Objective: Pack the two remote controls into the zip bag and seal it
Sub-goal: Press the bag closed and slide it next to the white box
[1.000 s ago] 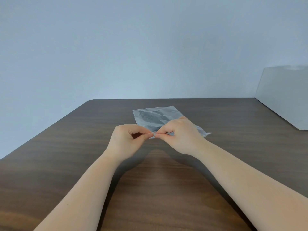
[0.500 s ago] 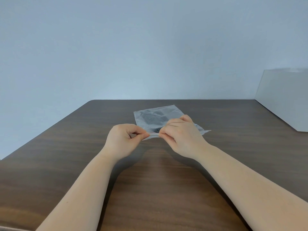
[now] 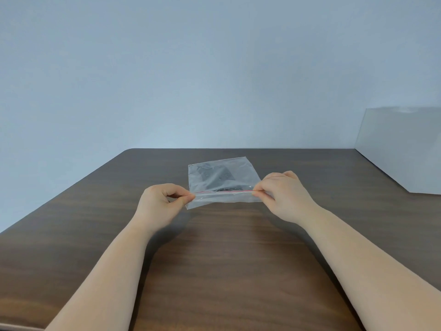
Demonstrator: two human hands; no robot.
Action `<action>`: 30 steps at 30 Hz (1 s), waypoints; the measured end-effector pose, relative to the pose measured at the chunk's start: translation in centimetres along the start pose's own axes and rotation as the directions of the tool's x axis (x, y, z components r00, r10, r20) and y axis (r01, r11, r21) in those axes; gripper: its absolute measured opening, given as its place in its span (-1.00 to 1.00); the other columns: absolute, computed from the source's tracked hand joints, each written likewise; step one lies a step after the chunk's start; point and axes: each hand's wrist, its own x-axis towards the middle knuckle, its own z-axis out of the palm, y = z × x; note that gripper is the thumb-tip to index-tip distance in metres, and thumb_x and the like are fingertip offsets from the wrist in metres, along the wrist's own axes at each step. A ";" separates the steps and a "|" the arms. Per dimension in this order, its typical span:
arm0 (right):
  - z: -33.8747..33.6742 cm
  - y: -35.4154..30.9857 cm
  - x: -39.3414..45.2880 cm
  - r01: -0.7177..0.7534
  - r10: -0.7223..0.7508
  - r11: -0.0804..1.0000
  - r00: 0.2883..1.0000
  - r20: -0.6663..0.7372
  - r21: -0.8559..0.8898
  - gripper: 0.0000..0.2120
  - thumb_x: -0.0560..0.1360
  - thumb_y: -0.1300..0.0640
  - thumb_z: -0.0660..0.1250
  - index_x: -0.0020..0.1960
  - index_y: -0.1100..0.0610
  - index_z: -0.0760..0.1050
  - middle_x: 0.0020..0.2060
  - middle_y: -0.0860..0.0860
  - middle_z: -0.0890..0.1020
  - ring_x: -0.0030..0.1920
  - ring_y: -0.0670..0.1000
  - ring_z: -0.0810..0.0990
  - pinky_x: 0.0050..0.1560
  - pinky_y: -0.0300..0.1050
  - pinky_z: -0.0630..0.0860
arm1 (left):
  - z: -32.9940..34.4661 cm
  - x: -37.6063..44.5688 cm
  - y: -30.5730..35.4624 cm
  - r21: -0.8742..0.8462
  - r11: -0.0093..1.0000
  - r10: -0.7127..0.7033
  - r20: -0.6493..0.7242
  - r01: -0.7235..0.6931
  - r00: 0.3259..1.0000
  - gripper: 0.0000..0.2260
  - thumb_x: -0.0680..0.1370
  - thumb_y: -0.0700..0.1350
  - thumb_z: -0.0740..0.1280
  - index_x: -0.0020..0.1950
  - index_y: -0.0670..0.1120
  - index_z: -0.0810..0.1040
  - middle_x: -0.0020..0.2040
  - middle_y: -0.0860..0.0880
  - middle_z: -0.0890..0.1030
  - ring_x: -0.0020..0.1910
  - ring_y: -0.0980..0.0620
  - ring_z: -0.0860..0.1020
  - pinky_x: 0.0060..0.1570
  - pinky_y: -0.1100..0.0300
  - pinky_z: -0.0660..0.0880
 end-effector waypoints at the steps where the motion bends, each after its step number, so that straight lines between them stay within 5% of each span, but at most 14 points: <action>1: -0.2 0.3 -0.1 -0.018 0.018 1.000 1.000 0.010 0.020 -0.76 0.58 0.02 0.20 -0.13 0.03 0.61 -0.21 -0.06 0.66 -0.02 -0.02 0.55 0.04 -0.07 0.27 | 0.0 0.0 -0.1 -0.011 1.000 -0.009 -0.003 0.009 1.000 -0.91 0.39 -0.14 0.45 -0.31 0.00 0.64 -0.29 0.12 0.68 -0.27 0.28 0.56 -0.28 0.50 0.42; 11: -1.2 2.2 -0.4 -0.172 0.168 0.980 0.985 0.047 0.095 -0.81 0.56 0.03 0.26 -0.11 0.02 0.63 -0.12 -0.08 0.70 -0.06 0.03 0.58 0.00 -0.16 0.28 | 0.0 0.1 -0.4 -0.037 0.999 -0.030 0.008 0.030 1.000 -0.91 0.38 -0.13 0.46 -0.32 0.02 0.64 -0.31 0.05 0.68 -0.31 0.22 0.56 -0.29 0.47 0.44; 17: -2.1 2.1 -0.6 -0.299 0.293 0.936 0.954 0.061 0.185 -0.76 0.50 -0.07 0.32 -0.23 0.06 0.59 -0.28 -0.06 0.64 -0.24 -0.01 0.53 -0.26 -0.15 0.38 | -0.1 0.0 -0.2 -0.061 0.998 -0.018 0.015 0.019 1.000 -0.86 0.38 -0.14 0.46 -0.36 0.06 0.64 -0.29 0.10 0.68 -0.32 0.20 0.57 -0.30 0.48 0.45; 25: -3.2 2.3 -1.2 -0.366 0.308 0.875 0.926 0.218 0.317 -0.73 0.36 -0.03 0.50 -0.36 0.13 0.56 -0.43 -0.09 0.54 -0.41 -0.10 0.43 -0.35 -0.24 0.33 | -0.1 0.2 -0.8 -0.048 0.996 -0.072 0.124 0.079 0.990 -0.93 0.36 -0.12 0.48 -0.32 0.00 0.66 -0.28 0.10 0.69 -0.24 0.16 0.60 -0.15 0.29 0.43; 28: -2.8 2.2 -1.3 -0.386 0.292 0.854 0.911 0.293 0.350 -0.72 0.28 -0.12 0.53 -0.32 0.09 0.62 -0.39 -0.09 0.60 -0.36 -0.12 0.49 -0.29 -0.25 0.41 | -0.2 0.2 -0.8 -0.066 0.989 -0.116 0.219 0.133 0.969 -0.78 0.36 0.13 0.42 -0.33 -0.01 0.67 -0.42 0.07 0.60 -0.34 0.14 0.50 -0.21 0.24 0.37; 30: -2.8 1.9 -1.3 -0.408 0.311 0.823 0.906 0.287 0.395 -0.66 0.33 -0.22 0.44 -0.27 0.07 0.63 -0.33 -0.06 0.63 -0.31 -0.08 0.52 -0.24 -0.21 0.43 | 0.0 0.1 -0.7 -0.056 0.982 -0.162 0.247 0.181 0.955 -0.53 0.32 0.36 0.25 -0.34 -0.01 0.67 -0.30 0.01 0.58 -0.24 0.09 0.49 -0.17 0.20 0.38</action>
